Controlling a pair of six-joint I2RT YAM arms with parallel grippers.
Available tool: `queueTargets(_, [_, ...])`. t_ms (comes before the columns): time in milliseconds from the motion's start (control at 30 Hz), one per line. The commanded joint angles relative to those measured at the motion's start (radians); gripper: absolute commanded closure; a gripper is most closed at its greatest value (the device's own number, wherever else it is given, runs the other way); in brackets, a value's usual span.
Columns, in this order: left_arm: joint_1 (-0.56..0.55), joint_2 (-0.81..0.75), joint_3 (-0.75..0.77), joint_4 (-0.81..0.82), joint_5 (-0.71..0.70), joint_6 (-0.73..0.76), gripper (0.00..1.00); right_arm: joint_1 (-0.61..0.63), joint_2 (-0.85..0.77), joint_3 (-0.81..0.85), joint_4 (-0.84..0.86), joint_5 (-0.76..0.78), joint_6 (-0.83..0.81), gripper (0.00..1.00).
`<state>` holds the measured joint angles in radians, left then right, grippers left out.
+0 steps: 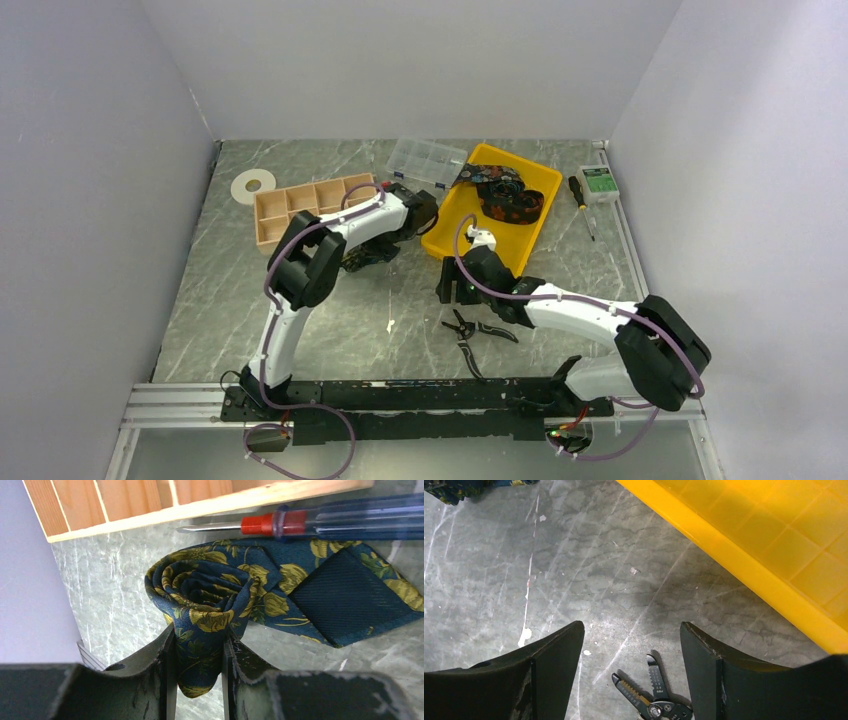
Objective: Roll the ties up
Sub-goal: Roll the tie at the center of the board.
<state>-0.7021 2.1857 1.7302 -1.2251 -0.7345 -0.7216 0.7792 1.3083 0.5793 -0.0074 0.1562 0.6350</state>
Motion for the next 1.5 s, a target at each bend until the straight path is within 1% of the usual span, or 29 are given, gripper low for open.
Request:
queueTargets(0, [-0.023, 0.053, 0.036, 0.068, 0.069, -0.026, 0.86, -0.003, -0.035, -0.006, 0.023, 0.026, -0.013, 0.25])
queueTargets(167, [-0.031, 0.053, 0.038, 0.109, 0.110, 0.001, 0.54, -0.003, -0.037, -0.003, 0.015, 0.031, -0.014, 0.24])
queueTargets(233, [-0.031, 0.041, 0.029, 0.134, 0.135, 0.009, 0.44, -0.003, -0.038, -0.002, 0.014, 0.031, -0.014, 0.24])
queueTargets(333, [-0.030, 0.021, 0.018, 0.166, 0.171, 0.028, 0.33, -0.002, -0.040, 0.002, 0.012, 0.031, -0.017, 0.24])
queueTargets(567, [-0.030, -0.061, -0.038, 0.255, 0.274, 0.062, 0.17, -0.004, -0.046, 0.019, -0.021, 0.030, -0.027, 0.22])
queueTargets(600, [-0.027, -0.080, -0.051, 0.273, 0.290, 0.068, 0.08, -0.004, -0.048, 0.025, -0.025, 0.031, -0.030, 0.21])
queueTargets(900, [0.004, -0.227, -0.123, 0.368, 0.425, 0.095, 0.06, -0.006, -0.043, 0.068, -0.039, 0.025, -0.050, 0.18])
queueTargets(1033, [0.036, -0.310, -0.177, 0.404, 0.461, 0.096, 0.06, -0.009, -0.033, 0.092, -0.008, -0.048, -0.063, 0.16])
queueTargets(1133, [0.085, -0.404, -0.257, 0.443, 0.507, 0.096, 0.06, -0.008, -0.012, 0.128, 0.017, -0.135, -0.067, 0.14])
queueTargets(1200, [0.131, -0.485, -0.323, 0.475, 0.545, 0.093, 0.06, -0.008, 0.014, 0.163, 0.049, -0.202, -0.066, 0.14])
queueTargets(1300, [0.236, -0.644, -0.468, 0.571, 0.651, 0.093, 0.06, -0.007, 0.072, 0.229, 0.088, -0.298, -0.055, 0.18])
queueTargets(1367, [0.346, -0.786, -0.600, 0.695, 0.747, 0.105, 0.06, -0.005, 0.139, 0.292, 0.110, -0.332, -0.043, 0.20])
queueTargets(1467, [0.508, -0.920, -0.794, 0.857, 0.907, 0.126, 0.06, -0.003, 0.245, 0.392, 0.105, -0.352, -0.027, 0.22])
